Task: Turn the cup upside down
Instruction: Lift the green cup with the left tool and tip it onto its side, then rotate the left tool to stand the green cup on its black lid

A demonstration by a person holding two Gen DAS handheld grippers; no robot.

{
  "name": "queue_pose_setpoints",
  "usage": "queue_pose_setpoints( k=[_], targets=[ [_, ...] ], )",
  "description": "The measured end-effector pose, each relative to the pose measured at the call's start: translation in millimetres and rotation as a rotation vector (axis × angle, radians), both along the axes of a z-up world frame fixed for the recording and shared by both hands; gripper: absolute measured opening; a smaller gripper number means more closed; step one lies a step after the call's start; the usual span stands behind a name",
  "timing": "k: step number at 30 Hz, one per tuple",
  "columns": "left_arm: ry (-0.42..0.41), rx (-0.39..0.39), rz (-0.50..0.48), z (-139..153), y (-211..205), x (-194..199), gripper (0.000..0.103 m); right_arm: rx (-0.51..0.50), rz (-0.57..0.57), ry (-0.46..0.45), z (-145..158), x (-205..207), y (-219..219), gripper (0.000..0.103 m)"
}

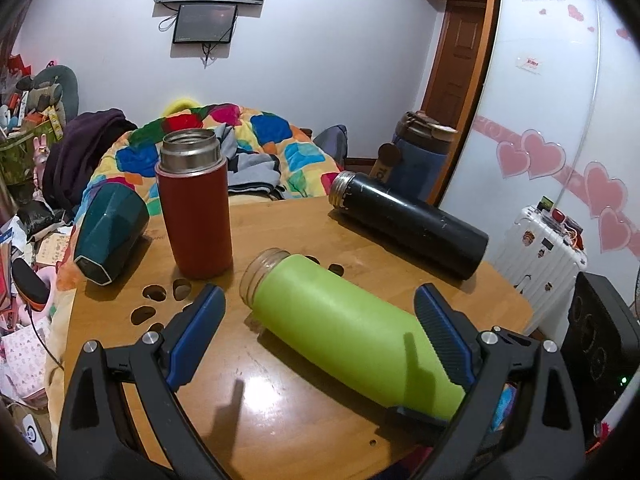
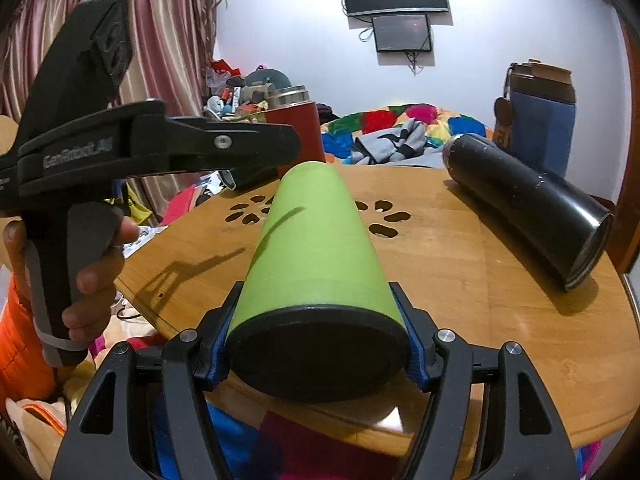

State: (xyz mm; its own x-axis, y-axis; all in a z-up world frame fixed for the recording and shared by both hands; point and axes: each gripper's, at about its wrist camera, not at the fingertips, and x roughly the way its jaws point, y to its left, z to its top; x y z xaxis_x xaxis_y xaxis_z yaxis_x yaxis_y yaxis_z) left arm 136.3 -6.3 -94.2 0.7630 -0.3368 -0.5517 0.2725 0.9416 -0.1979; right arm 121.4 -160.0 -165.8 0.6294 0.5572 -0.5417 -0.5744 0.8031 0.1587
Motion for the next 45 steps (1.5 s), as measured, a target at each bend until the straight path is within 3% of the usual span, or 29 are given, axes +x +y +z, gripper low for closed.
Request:
queue_pose_setpoints(
  k=[13, 20, 25, 28, 34, 40, 45],
  targets=[
    [-0.130, -0.051, -0.064, 50.0, 0.7, -44.1, 0.097, 0.018, -0.107, -0.165, 66.5, -32.4, -23.1, 0.063],
    [-0.188, -0.067, -0.160, 79.1, -5.1, -57.4, 0.097, 0.016, -0.092, -0.250, 97.3, -40.5, -7.9, 0.063],
    [-0.180, -0.052, -0.209, 87.6, -7.4, -48.3, 0.097, 0.003, -0.074, -0.300, 107.8, -33.2, 9.1, 0.063],
    [-0.158, -0.016, -0.183, 86.1, -6.7, -34.8, 0.097, -0.005, -0.069, -0.310, 112.5, -24.1, 20.8, 0.063],
    [-0.114, -0.072, -0.158, 86.2, 13.8, -7.6, 0.099, 0.030, -0.064, -0.311, 112.3, -5.4, 32.7, 0.064],
    [-0.104, -0.089, -0.095, 82.9, 31.6, 9.7, 0.100, 0.055, -0.044, -0.251, 99.8, 10.6, 38.4, 0.065],
    [-0.122, -0.048, 0.000, 80.1, 41.0, 21.3, 0.100, 0.053, -0.032, -0.193, 87.3, 21.1, 41.5, 0.065]
  ],
)
